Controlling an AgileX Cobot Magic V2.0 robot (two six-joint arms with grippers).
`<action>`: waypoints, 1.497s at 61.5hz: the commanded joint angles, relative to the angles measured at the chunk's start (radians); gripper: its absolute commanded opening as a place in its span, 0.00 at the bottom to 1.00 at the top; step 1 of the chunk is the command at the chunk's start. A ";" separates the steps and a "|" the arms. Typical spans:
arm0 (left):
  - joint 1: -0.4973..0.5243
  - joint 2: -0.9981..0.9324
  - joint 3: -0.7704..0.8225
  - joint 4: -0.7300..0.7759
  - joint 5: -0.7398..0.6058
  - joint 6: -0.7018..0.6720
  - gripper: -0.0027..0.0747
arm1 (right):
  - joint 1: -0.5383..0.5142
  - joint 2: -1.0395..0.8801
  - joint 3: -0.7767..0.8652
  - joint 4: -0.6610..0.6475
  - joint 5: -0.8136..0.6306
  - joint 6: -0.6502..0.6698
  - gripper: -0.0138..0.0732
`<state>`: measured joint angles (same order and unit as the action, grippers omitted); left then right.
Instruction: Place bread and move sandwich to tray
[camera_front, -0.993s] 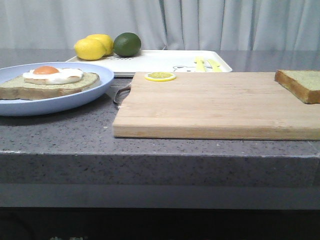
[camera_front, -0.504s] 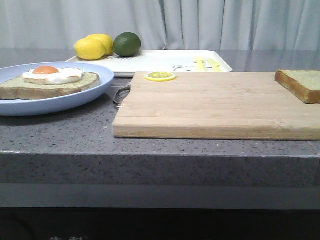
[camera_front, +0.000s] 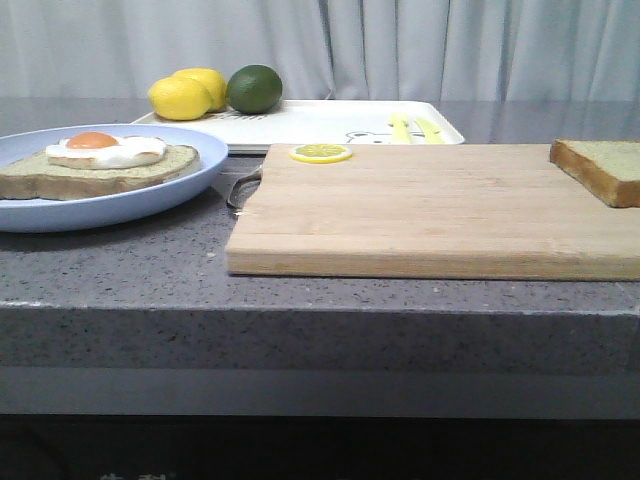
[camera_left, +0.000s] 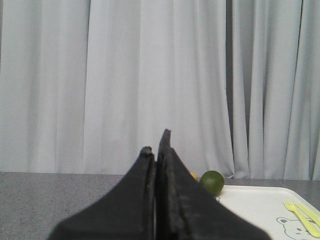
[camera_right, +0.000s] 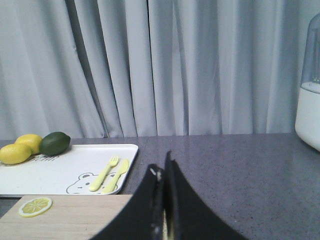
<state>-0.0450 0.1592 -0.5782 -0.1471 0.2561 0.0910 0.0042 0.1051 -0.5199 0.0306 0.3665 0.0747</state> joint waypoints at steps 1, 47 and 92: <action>-0.008 0.094 -0.117 -0.009 0.044 -0.007 0.01 | -0.001 0.085 -0.101 -0.015 0.023 -0.003 0.08; -0.008 0.421 -0.191 -0.040 0.184 -0.007 0.01 | -0.001 0.479 -0.209 -0.004 0.274 -0.003 0.08; -0.008 0.457 -0.164 -0.009 0.172 -0.007 0.74 | -0.001 0.644 -0.199 0.062 0.321 -0.003 0.80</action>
<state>-0.0450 0.6097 -0.7126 -0.1532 0.5113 0.0910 0.0042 0.7289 -0.6832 0.0656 0.7330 0.0747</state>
